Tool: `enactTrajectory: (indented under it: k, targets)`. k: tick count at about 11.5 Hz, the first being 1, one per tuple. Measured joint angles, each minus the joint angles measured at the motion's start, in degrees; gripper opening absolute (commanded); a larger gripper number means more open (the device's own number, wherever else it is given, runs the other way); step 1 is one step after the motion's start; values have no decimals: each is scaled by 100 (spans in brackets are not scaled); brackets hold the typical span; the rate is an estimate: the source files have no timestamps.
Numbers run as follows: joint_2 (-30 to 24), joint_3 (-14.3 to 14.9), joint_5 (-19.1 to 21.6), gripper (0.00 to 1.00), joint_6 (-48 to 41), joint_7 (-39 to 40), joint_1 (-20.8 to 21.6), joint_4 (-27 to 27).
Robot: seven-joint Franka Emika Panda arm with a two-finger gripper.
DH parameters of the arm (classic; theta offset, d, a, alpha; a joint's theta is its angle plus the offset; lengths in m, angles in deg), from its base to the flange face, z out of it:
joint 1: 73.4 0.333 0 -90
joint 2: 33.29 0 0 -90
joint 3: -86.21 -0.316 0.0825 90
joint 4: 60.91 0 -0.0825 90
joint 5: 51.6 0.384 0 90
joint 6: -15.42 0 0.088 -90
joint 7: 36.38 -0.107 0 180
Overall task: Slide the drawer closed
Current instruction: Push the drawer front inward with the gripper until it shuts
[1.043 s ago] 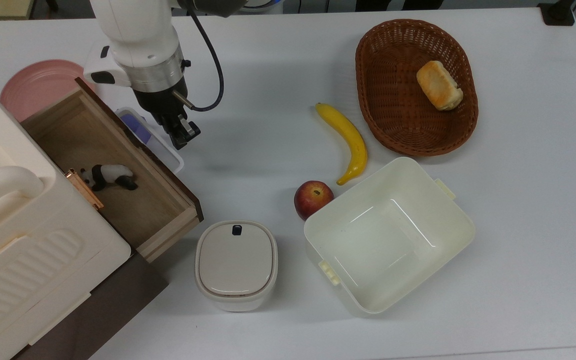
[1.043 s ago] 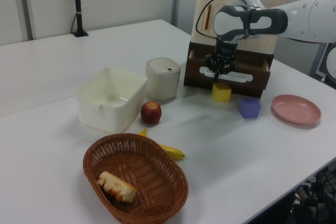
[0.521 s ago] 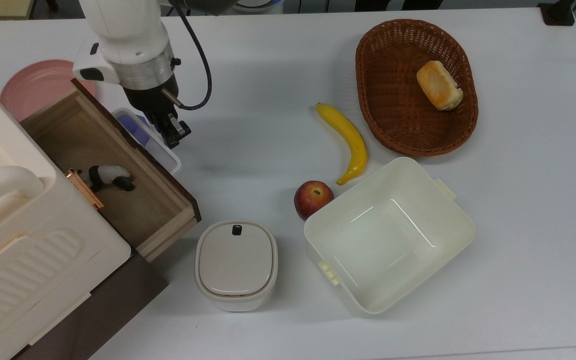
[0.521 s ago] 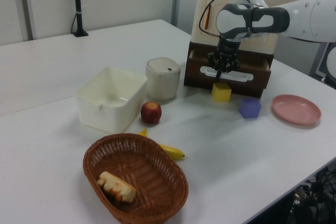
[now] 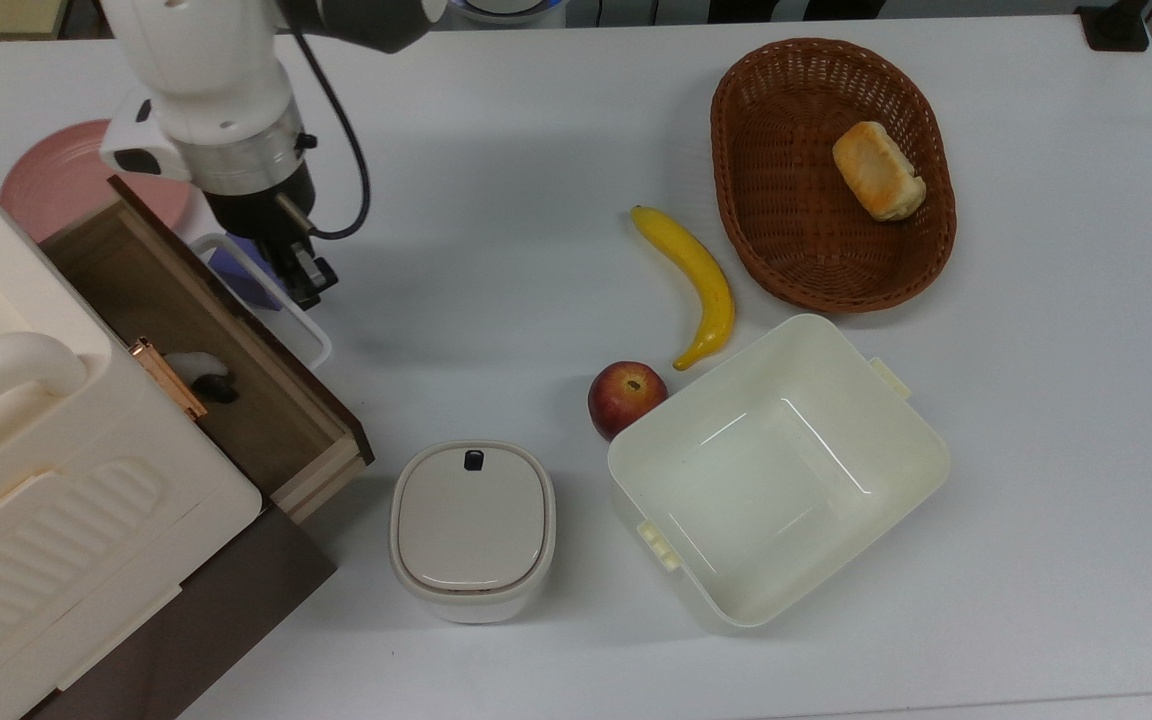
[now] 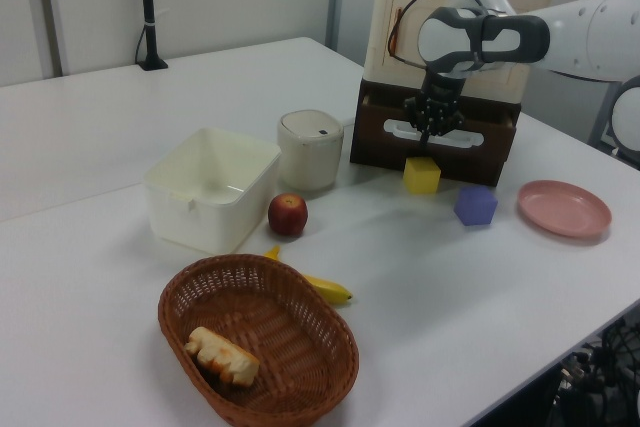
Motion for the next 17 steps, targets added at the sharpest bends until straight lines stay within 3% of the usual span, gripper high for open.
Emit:
enactTrajectory:
  k: [17]
  targets:
    - [355, 18, 0, 0, 874, 48, -522, -315]
